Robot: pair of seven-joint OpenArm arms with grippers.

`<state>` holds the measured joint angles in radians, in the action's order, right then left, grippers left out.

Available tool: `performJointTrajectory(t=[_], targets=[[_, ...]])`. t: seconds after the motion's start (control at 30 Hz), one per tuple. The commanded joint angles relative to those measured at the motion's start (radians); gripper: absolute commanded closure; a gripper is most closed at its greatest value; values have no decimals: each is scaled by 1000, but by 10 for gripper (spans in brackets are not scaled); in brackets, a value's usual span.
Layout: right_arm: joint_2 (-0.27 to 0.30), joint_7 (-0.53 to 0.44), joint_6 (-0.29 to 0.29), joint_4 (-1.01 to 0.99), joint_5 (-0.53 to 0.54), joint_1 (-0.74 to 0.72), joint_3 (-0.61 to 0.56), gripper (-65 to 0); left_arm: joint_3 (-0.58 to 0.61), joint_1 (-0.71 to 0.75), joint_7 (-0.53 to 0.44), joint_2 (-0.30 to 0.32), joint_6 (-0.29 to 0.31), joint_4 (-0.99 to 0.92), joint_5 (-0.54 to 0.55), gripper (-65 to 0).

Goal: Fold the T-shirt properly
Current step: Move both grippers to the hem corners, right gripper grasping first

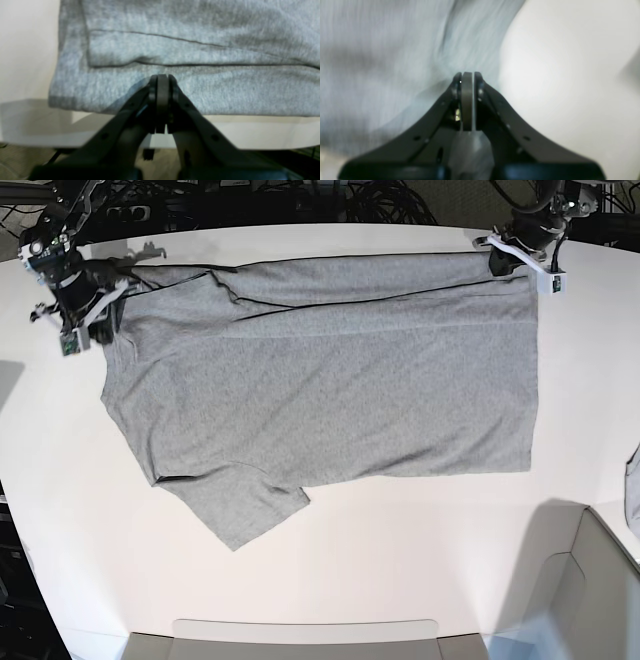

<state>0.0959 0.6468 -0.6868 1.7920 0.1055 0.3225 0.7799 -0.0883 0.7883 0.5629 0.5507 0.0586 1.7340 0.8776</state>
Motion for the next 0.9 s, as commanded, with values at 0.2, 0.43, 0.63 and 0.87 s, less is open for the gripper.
performJointTrajectory(t=[0.2, 0.43, 0.63, 0.87], targets=[[0, -20, -11, 91, 15, -78, -7, -26, -110, 38, 35, 10, -18, 106, -22, 0], [43, -18, -7, -24, -31, -233, -145, -26, -153, -20, 46, 12, -18, 171, -19, 0], [25, -18, -6, -338, -252, -510, -256, -26, -153, -157, 251, 7, -18, 205, -19, 0], [25, -23, -4, -785, -412, -771, -254, -26, -202, -260, 429, -77, -18, 205, -24, 0]])
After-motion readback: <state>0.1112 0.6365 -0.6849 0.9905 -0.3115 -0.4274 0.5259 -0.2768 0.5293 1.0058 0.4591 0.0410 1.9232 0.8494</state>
